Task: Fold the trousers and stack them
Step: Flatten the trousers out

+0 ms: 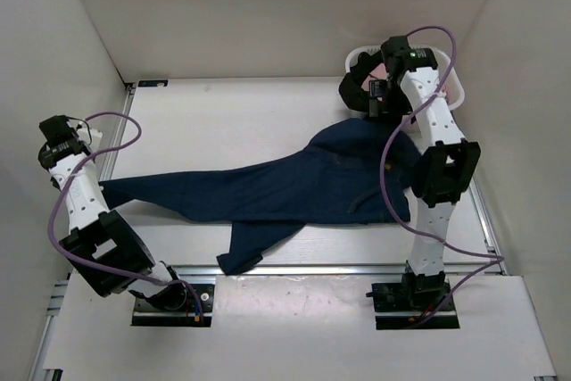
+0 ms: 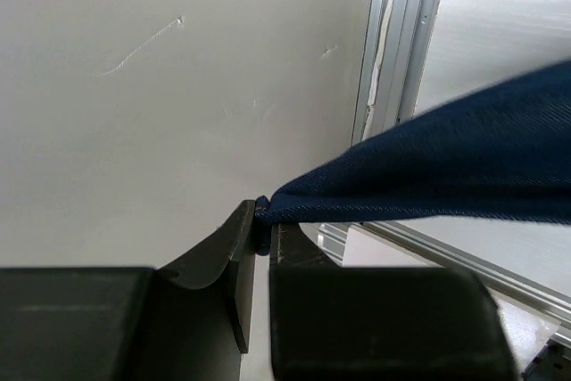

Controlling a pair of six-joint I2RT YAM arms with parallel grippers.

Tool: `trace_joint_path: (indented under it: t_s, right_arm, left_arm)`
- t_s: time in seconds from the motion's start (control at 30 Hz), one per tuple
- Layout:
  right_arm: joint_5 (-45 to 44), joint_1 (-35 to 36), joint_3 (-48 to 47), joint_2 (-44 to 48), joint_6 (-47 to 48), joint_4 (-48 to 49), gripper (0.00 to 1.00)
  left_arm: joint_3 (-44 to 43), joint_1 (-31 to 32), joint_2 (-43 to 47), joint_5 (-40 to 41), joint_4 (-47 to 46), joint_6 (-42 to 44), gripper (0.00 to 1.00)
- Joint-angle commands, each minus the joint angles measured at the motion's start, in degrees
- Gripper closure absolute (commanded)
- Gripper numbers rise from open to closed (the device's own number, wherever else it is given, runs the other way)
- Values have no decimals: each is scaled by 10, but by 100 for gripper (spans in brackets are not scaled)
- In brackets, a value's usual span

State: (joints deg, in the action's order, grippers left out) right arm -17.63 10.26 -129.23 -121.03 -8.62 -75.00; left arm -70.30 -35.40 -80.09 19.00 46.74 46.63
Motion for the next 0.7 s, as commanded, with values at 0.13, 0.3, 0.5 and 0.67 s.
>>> trace_joint_path:
  t_s: [0.13,0.3,0.5,0.67]
  right_arm:
    - [-19,2,374,319,-130,115,1]
    - [35,-26,711,537,-288,261,1]
    - [106,-37,891,522,-387,404,1]
    - [58,-37,896,447,-416,463,3]
  left_arm:
    - [23,7,34,-16,-6,-22,86]
    - [54,13,53,-22,-6,-22,86]
    - [67,13,63,-22,-6,-16,86]
    - [72,13,69,-22,-6,-10,86]
